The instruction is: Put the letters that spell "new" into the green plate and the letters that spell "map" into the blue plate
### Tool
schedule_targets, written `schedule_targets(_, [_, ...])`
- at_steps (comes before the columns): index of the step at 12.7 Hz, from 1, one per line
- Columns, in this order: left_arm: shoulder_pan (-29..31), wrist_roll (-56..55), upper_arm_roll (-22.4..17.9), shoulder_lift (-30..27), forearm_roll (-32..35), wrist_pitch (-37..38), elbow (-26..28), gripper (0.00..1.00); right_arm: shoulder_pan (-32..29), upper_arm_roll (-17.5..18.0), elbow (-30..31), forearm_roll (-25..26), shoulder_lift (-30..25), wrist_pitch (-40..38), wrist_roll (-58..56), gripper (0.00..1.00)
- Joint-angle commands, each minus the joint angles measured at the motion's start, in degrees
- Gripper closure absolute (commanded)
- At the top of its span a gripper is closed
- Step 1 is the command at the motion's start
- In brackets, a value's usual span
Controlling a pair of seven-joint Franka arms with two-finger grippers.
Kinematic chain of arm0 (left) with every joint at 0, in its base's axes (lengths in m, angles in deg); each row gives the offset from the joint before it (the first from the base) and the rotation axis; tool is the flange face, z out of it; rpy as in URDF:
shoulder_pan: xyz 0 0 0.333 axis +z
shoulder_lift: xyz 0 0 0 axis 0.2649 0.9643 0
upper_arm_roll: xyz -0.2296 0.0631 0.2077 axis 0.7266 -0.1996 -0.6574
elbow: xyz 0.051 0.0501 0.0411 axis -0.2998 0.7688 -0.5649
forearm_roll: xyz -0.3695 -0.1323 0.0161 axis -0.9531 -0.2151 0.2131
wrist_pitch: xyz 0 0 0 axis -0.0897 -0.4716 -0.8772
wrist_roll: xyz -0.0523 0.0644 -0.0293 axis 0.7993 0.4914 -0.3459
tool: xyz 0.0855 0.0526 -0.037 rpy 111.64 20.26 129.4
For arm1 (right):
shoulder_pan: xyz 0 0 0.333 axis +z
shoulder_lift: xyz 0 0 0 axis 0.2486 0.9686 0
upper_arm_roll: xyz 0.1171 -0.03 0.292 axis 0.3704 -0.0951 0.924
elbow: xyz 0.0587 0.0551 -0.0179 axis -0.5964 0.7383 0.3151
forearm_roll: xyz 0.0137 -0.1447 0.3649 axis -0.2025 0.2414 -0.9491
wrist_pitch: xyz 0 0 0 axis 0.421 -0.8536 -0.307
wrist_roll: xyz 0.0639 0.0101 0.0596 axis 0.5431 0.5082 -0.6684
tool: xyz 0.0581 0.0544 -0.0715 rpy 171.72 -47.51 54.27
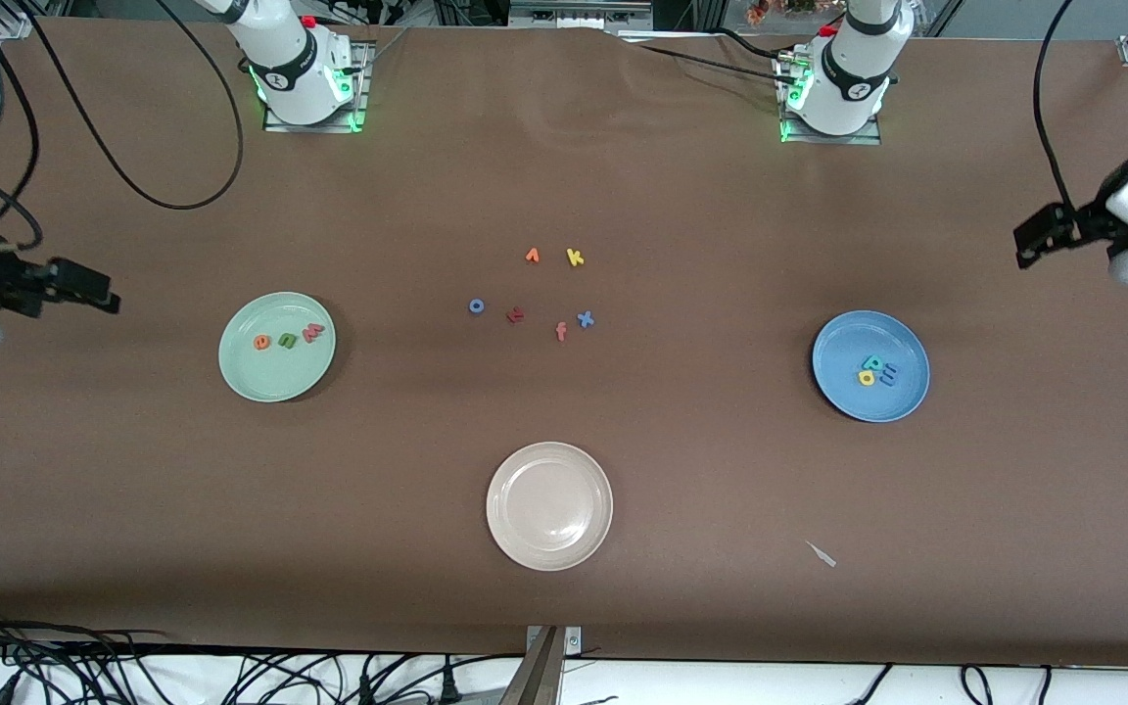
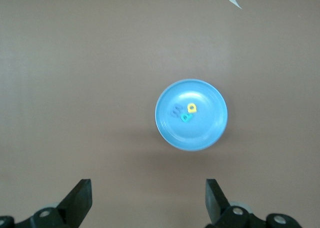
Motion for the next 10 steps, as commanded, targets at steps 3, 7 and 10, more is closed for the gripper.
schedule_targets(3, [-0.2,0.3,-0.6,-3.2,-6.2,4.8,-0.7,0.0,-7.4,8.1,11.1,-1.6,-10.8,1.3,10.0,0.0])
schedule_targets(7, [-0.9,1.5,-1.1,-3.4,-6.9,9.5,-0.8,0.0,-5.3,5.9,12.2,0.3,-11.8,5.0,7.4,0.0])
schedule_targets(10, [-0.1,0.7,-0.7,-2.6,-7.8,8.1,-0.7,0.0,-4.1,5.1,11.6,1.8,-11.3,4.8,5.1,0.0])
